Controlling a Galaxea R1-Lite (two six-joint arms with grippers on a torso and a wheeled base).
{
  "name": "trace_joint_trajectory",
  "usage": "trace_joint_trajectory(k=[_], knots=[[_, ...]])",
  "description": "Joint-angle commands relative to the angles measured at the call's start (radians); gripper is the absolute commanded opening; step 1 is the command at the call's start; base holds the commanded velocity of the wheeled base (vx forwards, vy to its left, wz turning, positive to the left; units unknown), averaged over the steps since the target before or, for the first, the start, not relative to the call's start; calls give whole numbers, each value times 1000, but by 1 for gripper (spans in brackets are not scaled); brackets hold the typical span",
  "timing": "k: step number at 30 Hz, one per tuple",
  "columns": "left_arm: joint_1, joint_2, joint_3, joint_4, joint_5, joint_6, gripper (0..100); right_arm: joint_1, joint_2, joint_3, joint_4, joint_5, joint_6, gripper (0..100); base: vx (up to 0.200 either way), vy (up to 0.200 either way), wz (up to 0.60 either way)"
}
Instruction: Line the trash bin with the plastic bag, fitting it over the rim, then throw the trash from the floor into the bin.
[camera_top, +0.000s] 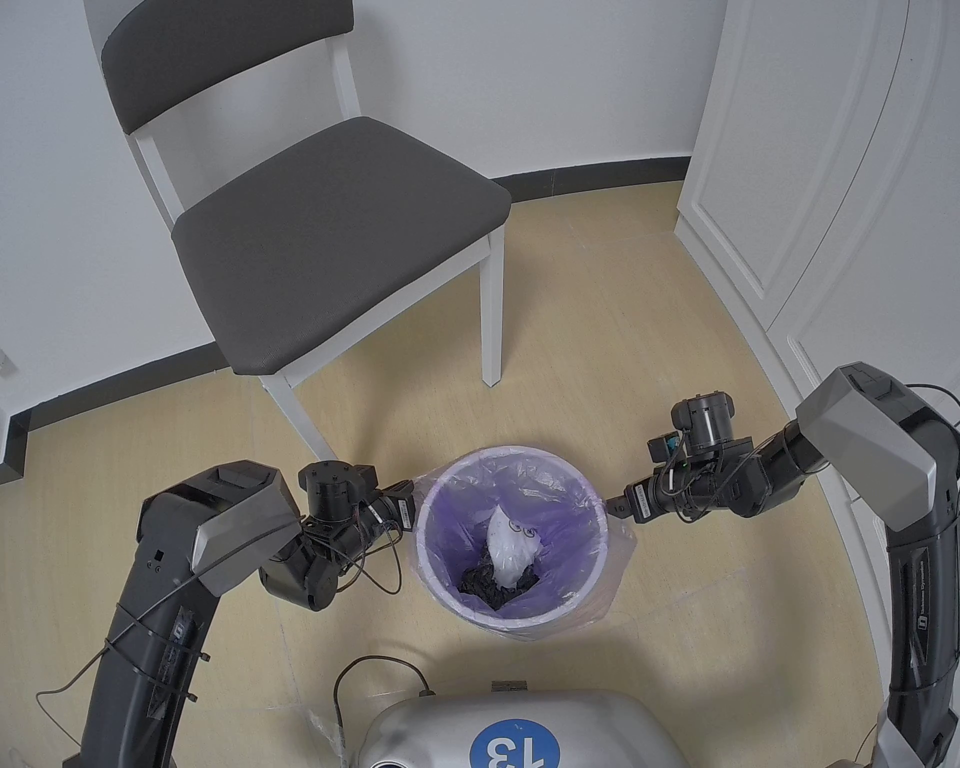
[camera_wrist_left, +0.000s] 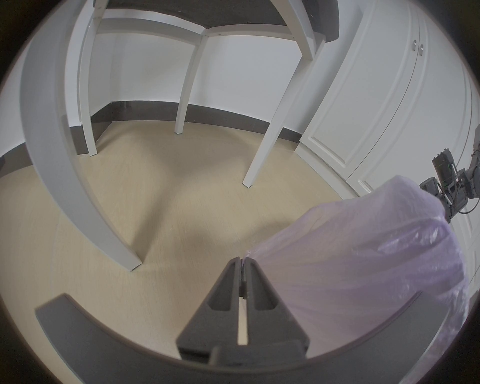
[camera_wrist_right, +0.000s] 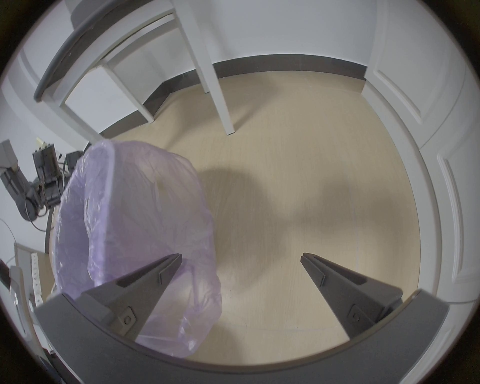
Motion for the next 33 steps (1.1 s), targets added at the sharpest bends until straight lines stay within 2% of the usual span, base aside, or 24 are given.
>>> trace_joint_trajectory(k=[1,2,8,22,23,31,33], knots=[[-5,-20,17,-4,11,10,0,8,44,-39,22,1,-30,100,0,0,0],[-5,-20,14,-1,14,12,0,6,92,-102,60,0,-58,100,0,0,0],[-8,-20,8,8,16,15,0,6,153,-207,117,1,-69,100,0,0,0],[11,-46,70,-13,11,81,0,-1,113,-153,108,1,-61,100,0,0,0],[11,-43,70,-15,11,87,100,-1,110,-153,108,1,-59,100,0,0,0],[37,-42,74,-12,16,113,100,-4,81,-119,106,-20,-58,100,0,0,0],[52,-36,79,-10,17,165,100,-4,76,-116,105,-37,-56,100,0,0,0]])
